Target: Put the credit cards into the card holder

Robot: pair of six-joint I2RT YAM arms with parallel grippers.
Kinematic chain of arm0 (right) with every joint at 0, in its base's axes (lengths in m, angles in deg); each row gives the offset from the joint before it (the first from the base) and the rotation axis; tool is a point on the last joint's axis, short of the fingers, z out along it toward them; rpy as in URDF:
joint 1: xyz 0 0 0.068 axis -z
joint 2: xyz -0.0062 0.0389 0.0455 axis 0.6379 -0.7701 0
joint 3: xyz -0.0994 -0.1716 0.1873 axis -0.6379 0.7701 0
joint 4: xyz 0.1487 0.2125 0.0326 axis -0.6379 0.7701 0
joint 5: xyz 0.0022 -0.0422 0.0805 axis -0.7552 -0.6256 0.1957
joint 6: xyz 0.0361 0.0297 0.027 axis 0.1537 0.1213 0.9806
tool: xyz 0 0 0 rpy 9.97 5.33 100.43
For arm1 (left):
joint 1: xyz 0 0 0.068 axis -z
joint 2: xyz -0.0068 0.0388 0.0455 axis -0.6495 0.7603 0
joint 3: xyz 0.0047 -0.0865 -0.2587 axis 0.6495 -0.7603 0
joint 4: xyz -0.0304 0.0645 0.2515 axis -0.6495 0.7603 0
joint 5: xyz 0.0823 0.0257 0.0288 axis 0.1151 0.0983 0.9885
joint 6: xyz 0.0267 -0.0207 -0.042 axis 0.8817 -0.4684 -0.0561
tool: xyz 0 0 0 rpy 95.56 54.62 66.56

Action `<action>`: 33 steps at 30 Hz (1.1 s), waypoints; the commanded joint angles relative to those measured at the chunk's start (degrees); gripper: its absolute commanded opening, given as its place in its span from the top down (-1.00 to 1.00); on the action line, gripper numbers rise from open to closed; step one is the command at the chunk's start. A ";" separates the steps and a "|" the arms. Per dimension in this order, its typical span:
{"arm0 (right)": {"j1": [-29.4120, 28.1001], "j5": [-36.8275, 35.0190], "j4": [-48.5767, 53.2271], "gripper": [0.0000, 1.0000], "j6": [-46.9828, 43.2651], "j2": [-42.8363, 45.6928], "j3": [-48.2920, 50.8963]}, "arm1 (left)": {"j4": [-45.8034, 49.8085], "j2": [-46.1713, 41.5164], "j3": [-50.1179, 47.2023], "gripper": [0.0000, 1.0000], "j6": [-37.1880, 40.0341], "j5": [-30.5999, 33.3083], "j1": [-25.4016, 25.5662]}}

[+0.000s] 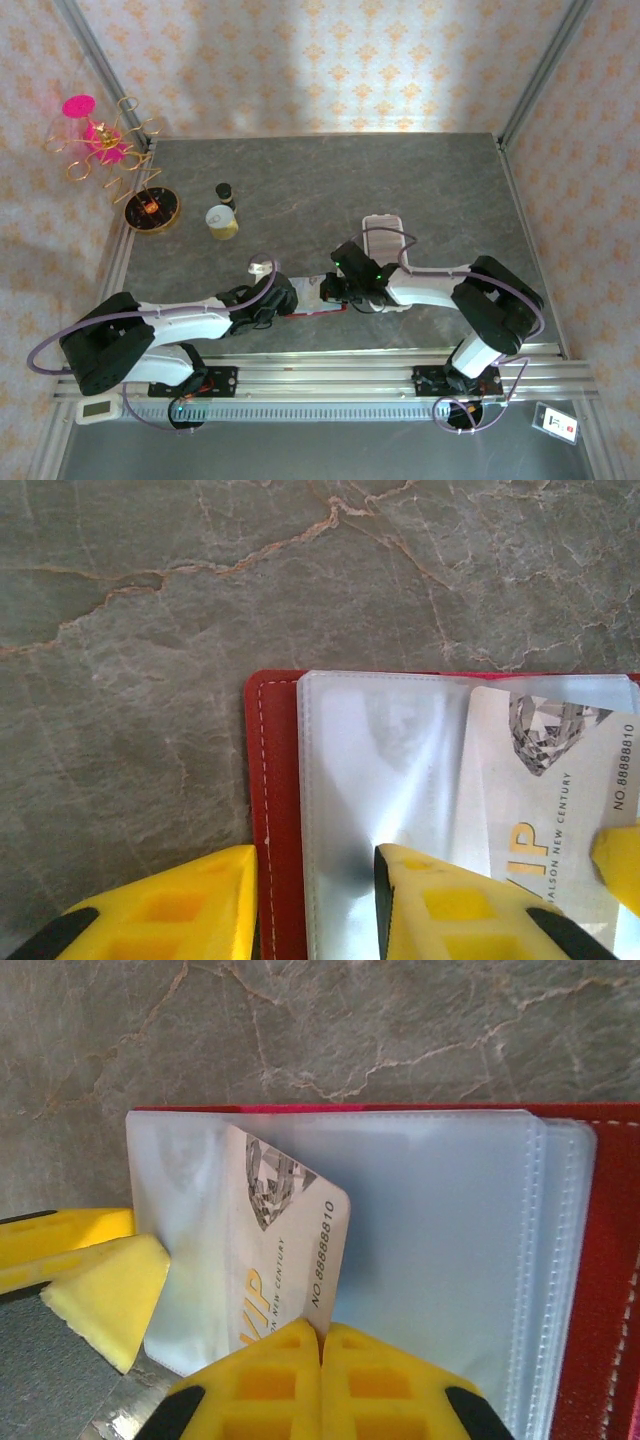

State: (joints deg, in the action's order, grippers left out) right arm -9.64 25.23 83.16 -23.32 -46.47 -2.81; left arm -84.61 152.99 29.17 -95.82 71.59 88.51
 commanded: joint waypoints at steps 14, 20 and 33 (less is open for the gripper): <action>1.02 2.11 9.47 1.00 -5.87 -2.34 -3.91 | 0.26 1.71 -1.89 0.37 -0.90 0.06 0.18; 1.11 3.49 9.20 1.00 -6.26 -2.80 -4.05 | 0.17 1.92 -1.97 0.37 -0.71 -0.34 0.17; -0.55 4.24 8.13 1.00 -7.41 -5.75 -6.91 | -1.85 1.83 -3.03 0.37 -1.44 -1.08 0.18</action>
State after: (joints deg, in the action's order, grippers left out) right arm -9.01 28.77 88.93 -29.20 -50.91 -8.58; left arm -86.77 153.10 28.10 -96.02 71.79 88.51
